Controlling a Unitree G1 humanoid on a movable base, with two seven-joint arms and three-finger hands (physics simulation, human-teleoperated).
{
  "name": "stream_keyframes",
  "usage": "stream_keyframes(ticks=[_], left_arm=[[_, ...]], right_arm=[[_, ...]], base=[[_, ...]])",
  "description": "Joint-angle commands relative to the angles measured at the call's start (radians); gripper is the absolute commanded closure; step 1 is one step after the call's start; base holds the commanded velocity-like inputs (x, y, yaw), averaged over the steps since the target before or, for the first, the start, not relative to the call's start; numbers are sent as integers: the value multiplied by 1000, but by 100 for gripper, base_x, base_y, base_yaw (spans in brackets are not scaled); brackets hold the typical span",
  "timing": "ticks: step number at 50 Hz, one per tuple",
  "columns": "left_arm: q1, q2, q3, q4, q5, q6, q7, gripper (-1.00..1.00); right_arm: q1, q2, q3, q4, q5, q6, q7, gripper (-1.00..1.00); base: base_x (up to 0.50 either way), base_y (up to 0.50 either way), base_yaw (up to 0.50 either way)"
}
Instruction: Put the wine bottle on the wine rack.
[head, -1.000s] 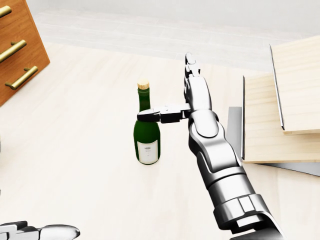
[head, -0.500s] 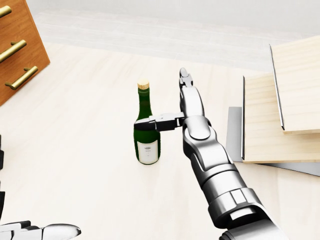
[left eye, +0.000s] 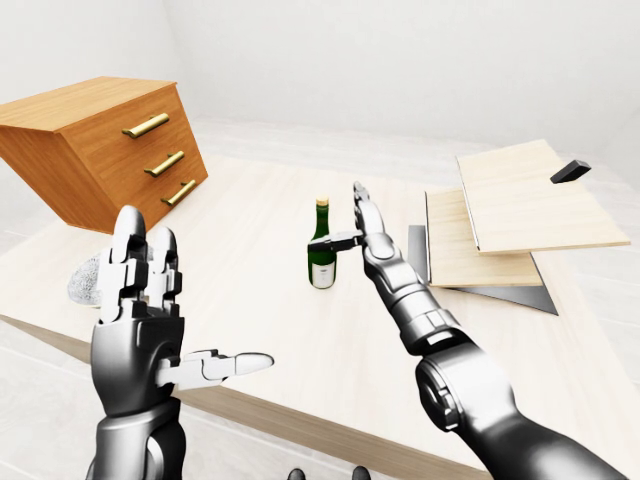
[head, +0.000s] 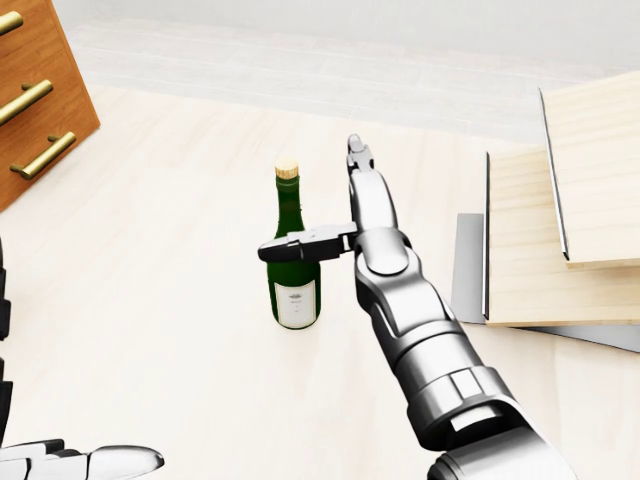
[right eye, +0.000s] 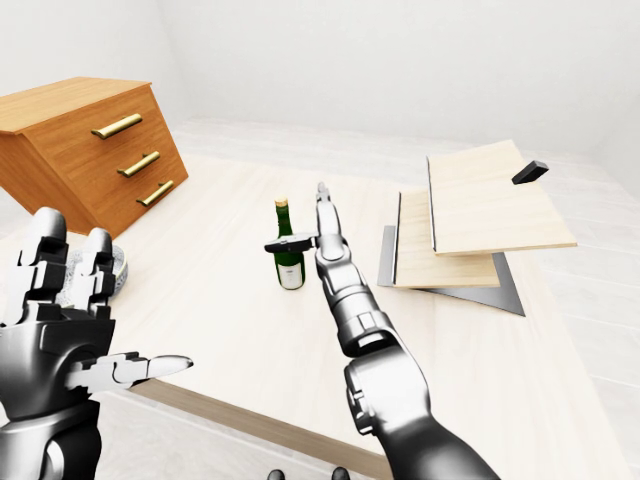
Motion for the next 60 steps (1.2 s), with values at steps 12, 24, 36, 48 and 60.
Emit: stream_keyframes(ticks=[12, 24, 36, 48, 60], left_arm=[[8, -2, -3, 16, 0, 0, -3, -100], [10, -3, -7, 27, -1, 0, -2, -100], [9, 1, -5, 22, -4, 0, 0, -100], [6, 1, -19, 34, 4, 0, 4, -100], [3, 4, -18, 44, 3, 0, 6, -100]], right_arm=[[-26, 13, 2, 10, -17, 0, -3, -100], [-50, 27, 2, 43, -16, 0, -5, -100], [-91, 34, -5, 111, -19, 0, -14, -100], [-126, 27, -10, 117, -18, 0, -12, -100], [-144, 28, -10, 109, -16, 0, -15, -100]], base=[[0, 0, 0], [0, 0, 0], [0, 0, 0], [0, 0, 0], [0, 0, 0]])
